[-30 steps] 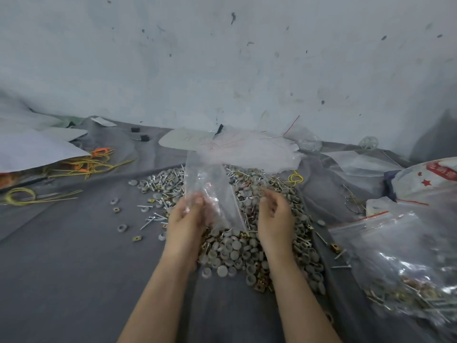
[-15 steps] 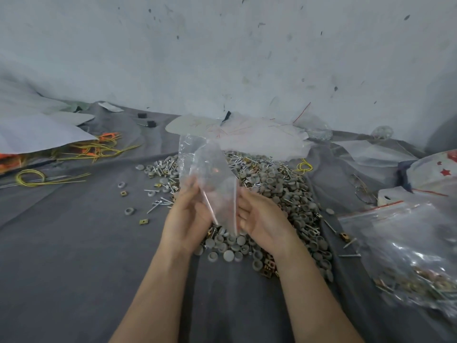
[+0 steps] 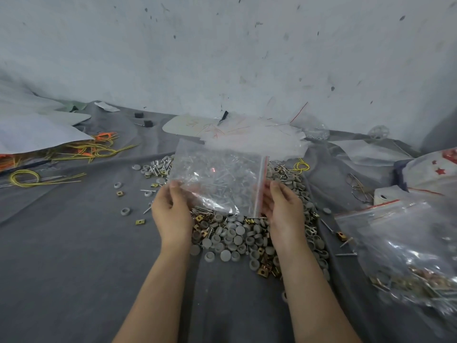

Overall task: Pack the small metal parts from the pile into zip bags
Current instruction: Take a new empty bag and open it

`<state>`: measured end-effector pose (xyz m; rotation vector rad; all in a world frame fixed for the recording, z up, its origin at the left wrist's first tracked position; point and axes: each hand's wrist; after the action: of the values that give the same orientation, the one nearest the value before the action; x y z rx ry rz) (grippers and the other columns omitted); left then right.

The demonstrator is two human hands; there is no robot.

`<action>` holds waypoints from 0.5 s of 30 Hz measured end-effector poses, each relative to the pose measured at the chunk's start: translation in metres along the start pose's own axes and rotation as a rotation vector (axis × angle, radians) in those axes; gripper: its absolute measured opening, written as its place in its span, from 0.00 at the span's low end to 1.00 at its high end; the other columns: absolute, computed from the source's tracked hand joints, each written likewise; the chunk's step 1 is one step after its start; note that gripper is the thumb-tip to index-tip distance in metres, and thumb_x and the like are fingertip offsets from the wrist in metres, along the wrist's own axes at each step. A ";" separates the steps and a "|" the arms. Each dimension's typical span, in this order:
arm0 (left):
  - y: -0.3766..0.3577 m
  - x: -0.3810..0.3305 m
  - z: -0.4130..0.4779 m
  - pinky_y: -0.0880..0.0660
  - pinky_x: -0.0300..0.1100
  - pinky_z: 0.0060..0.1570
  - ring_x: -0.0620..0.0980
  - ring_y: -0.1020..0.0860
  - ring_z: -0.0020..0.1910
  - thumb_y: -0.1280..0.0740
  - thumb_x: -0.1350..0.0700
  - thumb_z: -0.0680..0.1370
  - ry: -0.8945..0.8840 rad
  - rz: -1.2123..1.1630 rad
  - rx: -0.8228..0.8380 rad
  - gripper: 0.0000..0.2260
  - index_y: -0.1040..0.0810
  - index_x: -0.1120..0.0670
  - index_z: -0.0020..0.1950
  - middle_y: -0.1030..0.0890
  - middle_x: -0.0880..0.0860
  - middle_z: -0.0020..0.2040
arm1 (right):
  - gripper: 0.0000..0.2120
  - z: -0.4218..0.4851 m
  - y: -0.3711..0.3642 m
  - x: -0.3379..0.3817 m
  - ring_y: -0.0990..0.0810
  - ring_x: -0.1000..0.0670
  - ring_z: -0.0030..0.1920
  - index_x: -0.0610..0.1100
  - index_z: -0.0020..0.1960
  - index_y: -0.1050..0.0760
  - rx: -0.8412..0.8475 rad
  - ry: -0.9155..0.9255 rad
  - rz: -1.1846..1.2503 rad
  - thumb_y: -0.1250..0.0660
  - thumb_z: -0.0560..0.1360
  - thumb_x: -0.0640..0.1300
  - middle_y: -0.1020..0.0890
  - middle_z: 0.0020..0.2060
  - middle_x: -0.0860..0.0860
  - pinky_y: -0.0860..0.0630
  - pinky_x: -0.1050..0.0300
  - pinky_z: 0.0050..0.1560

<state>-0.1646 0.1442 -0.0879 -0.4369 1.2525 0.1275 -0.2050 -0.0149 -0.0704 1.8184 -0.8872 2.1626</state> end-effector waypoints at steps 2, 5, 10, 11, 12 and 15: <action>0.001 0.000 0.001 0.24 0.46 0.42 0.49 0.22 0.36 0.43 0.55 0.83 0.035 0.003 -0.033 0.11 0.23 0.55 0.51 0.21 0.52 0.36 | 0.10 0.000 -0.001 0.000 0.15 0.52 0.41 0.41 0.48 0.21 0.043 -0.029 0.063 0.41 0.81 0.42 0.15 0.40 0.47 0.21 0.61 0.38; -0.001 -0.002 -0.001 0.25 0.40 0.39 0.49 0.22 0.38 0.43 0.57 0.83 0.041 -0.012 -0.007 0.10 0.23 0.54 0.50 0.19 0.56 0.41 | 0.11 -0.003 -0.005 -0.003 0.15 0.52 0.40 0.44 0.45 0.20 0.116 -0.061 0.039 0.39 0.80 0.47 0.14 0.39 0.47 0.20 0.60 0.37; 0.000 -0.002 -0.002 0.28 0.34 0.33 0.43 0.27 0.30 0.39 0.54 0.81 0.086 -0.056 0.024 0.09 0.24 0.54 0.42 0.22 0.50 0.33 | 0.09 0.000 -0.002 -0.010 0.17 0.50 0.38 0.44 0.44 0.20 0.032 0.025 -0.189 0.37 0.79 0.42 0.16 0.41 0.44 0.21 0.58 0.38; 0.000 -0.002 -0.002 0.28 0.34 0.31 0.42 0.28 0.28 0.38 0.54 0.81 0.087 -0.050 0.011 0.10 0.25 0.55 0.41 0.23 0.48 0.31 | 0.09 0.001 0.000 -0.011 0.17 0.50 0.38 0.45 0.44 0.20 0.025 0.034 -0.202 0.37 0.79 0.42 0.16 0.41 0.44 0.20 0.56 0.40; 0.001 -0.002 -0.002 0.29 0.33 0.30 0.41 0.28 0.27 0.38 0.53 0.81 0.092 -0.046 -0.010 0.10 0.26 0.55 0.41 0.24 0.46 0.29 | 0.09 0.001 0.000 -0.011 0.17 0.51 0.37 0.45 0.44 0.20 0.024 0.043 -0.206 0.38 0.79 0.42 0.15 0.40 0.45 0.20 0.57 0.39; 0.001 -0.002 -0.001 0.29 0.33 0.31 0.38 0.26 0.28 0.41 0.55 0.82 0.088 0.009 -0.082 0.10 0.26 0.57 0.43 0.23 0.46 0.31 | 0.11 0.001 -0.002 -0.010 0.17 0.55 0.35 0.46 0.44 0.20 0.025 0.057 -0.198 0.39 0.80 0.40 0.15 0.36 0.49 0.23 0.64 0.33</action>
<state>-0.1666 0.1453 -0.0862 -0.5120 1.3389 0.1692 -0.2012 -0.0113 -0.0795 1.7641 -0.6411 2.0991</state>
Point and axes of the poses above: each hand's wrist, its own z-axis towards the middle knuckle, its own y-axis out of the back of the hand, x = y × z
